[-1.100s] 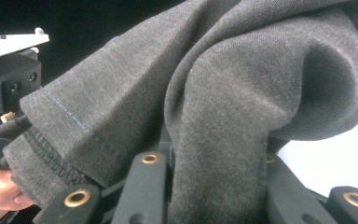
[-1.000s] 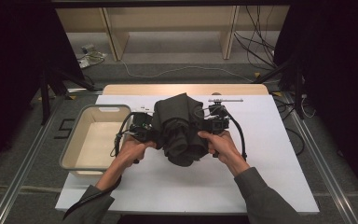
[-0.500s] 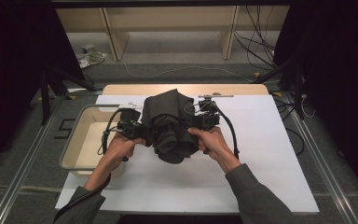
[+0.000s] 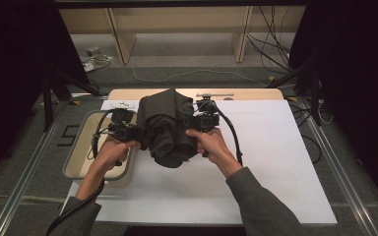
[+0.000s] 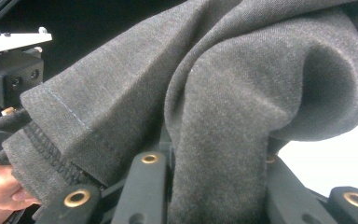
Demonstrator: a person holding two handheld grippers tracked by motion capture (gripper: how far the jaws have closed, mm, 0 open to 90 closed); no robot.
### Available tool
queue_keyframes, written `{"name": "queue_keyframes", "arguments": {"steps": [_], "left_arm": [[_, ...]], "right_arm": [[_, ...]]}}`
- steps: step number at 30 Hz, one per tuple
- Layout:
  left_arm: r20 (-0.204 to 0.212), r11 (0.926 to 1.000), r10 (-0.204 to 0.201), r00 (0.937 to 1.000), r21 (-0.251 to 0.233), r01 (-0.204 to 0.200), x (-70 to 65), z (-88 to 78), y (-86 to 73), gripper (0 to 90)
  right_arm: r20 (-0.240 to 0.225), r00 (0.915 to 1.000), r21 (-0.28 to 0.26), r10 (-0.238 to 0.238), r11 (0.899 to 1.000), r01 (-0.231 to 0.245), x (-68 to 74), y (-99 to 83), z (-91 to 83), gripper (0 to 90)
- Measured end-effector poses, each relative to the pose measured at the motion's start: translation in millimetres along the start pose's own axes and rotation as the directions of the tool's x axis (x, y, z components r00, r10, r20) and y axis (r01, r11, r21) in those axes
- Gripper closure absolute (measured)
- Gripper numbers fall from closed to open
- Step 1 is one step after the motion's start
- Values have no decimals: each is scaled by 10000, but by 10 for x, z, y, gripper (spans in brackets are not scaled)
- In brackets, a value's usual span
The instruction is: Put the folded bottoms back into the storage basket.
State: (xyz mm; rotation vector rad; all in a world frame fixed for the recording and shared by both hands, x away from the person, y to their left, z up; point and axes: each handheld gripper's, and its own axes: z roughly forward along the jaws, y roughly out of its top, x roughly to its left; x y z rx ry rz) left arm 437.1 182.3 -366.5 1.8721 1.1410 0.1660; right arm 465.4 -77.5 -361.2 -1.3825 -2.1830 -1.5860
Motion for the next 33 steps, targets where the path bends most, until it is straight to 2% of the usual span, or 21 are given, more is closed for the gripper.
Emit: {"name": "queue_keyframes", "arguments": {"steps": [5,13,28,33], "left_arm": [[-156,9999,-83,9998,101,85,73,-155,33,845],[-63,9993,-375,9993,75,376,177,-293,38,845],[-443,9977,-678,9967,-13,679,324,-591,-17,844],[-412,9965,-831,9957,-12,831,382,-678,-38,844]], "right_arm": [[-130,9999,12,-71,10000,71,107,44,89,762],[-239,9997,76,-96,9999,98,218,90,186,762],[-470,9985,227,-292,9993,303,446,135,434,761],[-514,9982,288,-303,9991,318,532,140,500,760]]}}
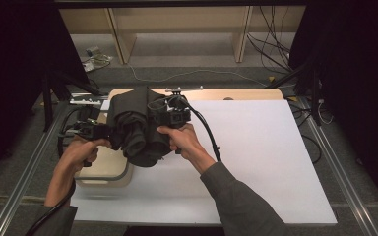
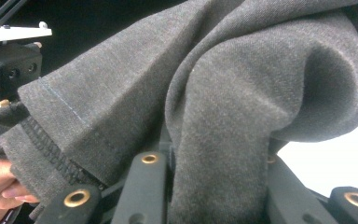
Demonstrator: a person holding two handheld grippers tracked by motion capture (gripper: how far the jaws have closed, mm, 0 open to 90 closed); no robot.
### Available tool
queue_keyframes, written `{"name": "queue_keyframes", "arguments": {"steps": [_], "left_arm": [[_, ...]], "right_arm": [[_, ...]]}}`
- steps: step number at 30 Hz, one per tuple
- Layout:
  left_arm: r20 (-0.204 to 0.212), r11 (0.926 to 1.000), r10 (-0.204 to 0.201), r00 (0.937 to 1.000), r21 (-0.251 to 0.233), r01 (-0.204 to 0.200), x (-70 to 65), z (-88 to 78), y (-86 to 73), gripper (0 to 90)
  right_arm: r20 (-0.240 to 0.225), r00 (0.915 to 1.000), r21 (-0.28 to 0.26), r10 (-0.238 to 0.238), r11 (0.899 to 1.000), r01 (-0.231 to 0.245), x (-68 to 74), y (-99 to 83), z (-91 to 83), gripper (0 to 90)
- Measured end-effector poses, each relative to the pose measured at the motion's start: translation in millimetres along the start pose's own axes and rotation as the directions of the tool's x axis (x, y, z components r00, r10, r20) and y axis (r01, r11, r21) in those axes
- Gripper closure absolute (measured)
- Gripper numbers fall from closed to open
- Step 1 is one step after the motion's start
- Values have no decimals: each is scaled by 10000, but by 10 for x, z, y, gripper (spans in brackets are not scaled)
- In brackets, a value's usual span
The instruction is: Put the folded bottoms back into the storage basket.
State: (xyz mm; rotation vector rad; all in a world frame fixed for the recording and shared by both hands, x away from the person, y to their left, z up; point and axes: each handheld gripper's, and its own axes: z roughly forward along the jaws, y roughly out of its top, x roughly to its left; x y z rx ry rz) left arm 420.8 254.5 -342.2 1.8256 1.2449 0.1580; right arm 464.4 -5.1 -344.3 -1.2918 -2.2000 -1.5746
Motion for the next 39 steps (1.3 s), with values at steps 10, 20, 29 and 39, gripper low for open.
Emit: {"name": "queue_keyframes", "arguments": {"steps": [10,20,29,39], "left_arm": [[-69,9995,-196,9998,-247,195,123,-169,-5,844],[-53,9984,-479,9988,-295,477,263,-280,-28,844],[-170,9972,-690,9975,-313,685,409,-414,-62,844],[-292,9925,-1186,9925,-317,1177,573,-474,-121,844]], "right_arm": [[-97,9999,-55,-46,10000,46,148,59,132,759],[-34,10000,12,-94,10000,94,266,89,275,758],[132,9997,21,-206,9998,206,418,90,441,756],[379,9989,23,-276,9996,275,534,60,623,753]]}}
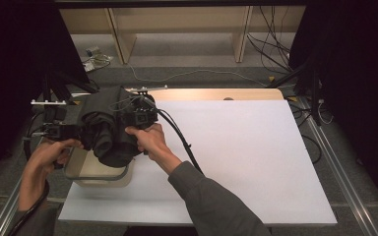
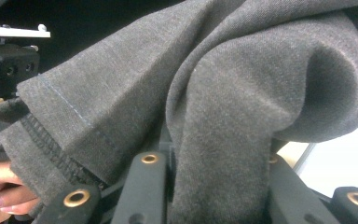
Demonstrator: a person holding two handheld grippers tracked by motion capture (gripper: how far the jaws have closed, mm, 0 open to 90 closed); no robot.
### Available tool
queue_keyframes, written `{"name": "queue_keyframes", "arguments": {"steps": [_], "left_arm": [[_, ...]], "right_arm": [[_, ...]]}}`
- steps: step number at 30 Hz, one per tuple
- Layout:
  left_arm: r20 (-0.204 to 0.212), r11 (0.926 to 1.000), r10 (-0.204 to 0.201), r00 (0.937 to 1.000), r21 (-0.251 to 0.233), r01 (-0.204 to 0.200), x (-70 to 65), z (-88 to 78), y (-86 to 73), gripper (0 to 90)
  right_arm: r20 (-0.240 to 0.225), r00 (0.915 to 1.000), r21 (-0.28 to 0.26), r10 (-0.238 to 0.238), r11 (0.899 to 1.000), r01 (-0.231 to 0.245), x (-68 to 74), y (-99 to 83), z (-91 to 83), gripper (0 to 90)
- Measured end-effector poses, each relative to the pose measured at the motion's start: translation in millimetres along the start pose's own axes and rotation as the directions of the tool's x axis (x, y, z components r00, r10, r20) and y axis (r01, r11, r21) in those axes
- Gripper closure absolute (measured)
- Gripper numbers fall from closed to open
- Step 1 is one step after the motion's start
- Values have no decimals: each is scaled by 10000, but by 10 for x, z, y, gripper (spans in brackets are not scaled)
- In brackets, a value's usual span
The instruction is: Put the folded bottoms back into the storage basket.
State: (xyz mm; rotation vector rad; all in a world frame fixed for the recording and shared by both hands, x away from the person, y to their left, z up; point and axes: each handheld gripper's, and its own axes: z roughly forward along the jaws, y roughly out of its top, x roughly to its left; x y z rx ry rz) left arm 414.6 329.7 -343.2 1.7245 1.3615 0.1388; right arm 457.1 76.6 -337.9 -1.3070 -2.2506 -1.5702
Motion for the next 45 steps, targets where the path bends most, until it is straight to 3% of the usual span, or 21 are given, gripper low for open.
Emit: {"name": "queue_keyframes", "arguments": {"steps": [14,25,45], "left_arm": [[-92,9994,-339,9994,79,339,132,42,-52,844],[-435,9984,-507,9978,214,517,207,71,-85,844],[-777,9966,-528,9956,592,575,303,110,-137,844]], "right_arm": [[236,9996,136,174,9998,-177,-12,-48,148,752],[398,9986,213,355,9991,-364,11,-93,254,749],[648,9974,608,318,9975,-358,30,-190,369,734]]}}
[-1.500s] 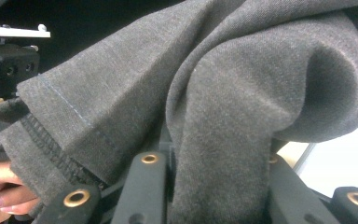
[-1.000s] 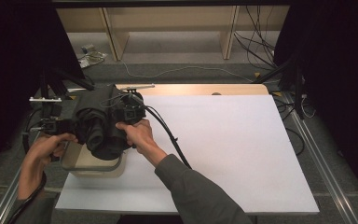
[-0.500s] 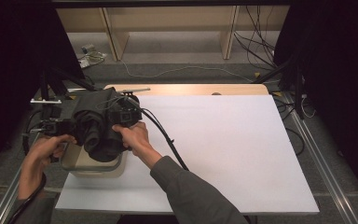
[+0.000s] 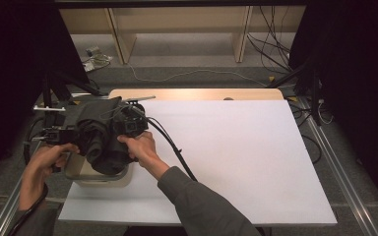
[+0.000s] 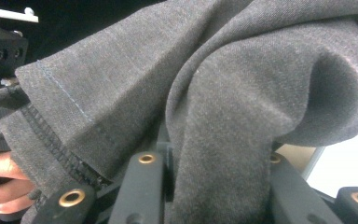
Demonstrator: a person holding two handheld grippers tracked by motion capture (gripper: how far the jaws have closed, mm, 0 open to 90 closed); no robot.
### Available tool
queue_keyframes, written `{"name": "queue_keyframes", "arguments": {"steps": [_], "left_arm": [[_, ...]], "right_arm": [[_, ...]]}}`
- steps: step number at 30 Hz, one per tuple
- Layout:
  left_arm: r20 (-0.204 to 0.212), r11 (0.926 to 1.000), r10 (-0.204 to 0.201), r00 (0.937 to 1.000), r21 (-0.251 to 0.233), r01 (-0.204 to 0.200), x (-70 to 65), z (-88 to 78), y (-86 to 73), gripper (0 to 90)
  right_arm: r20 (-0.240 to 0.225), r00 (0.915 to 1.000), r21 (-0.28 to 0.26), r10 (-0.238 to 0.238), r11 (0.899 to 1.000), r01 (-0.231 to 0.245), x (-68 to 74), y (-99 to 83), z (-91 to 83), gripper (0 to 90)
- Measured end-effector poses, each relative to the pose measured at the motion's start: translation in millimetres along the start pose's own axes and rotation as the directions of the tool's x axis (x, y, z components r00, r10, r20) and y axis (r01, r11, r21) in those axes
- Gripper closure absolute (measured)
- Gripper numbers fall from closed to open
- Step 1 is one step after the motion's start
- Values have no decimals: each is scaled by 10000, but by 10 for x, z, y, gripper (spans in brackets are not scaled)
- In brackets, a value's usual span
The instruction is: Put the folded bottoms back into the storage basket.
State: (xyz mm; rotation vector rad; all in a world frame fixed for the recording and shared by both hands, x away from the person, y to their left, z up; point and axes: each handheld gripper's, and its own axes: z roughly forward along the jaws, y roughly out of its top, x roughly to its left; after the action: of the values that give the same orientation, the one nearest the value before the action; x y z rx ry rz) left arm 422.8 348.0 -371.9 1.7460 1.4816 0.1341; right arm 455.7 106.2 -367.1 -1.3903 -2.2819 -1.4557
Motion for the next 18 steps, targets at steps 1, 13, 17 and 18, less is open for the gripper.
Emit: {"name": "queue_keyframes", "arguments": {"steps": [1,13,17,18], "left_arm": [[-12,10000,20,10000,39,-20,2,6,-3,844],[-237,9996,-92,9997,269,98,53,66,-29,844],[-313,9994,-90,9995,325,100,64,83,-37,844],[-337,9994,-72,9994,345,84,66,86,-38,844]], "right_arm": [[3,10000,41,32,10000,-32,-5,-2,3,733],[204,9997,364,129,9992,-136,-60,-48,103,724],[233,9996,390,185,9990,-194,-68,-58,130,720],[248,9995,405,169,9990,-179,-66,-61,134,718]]}}
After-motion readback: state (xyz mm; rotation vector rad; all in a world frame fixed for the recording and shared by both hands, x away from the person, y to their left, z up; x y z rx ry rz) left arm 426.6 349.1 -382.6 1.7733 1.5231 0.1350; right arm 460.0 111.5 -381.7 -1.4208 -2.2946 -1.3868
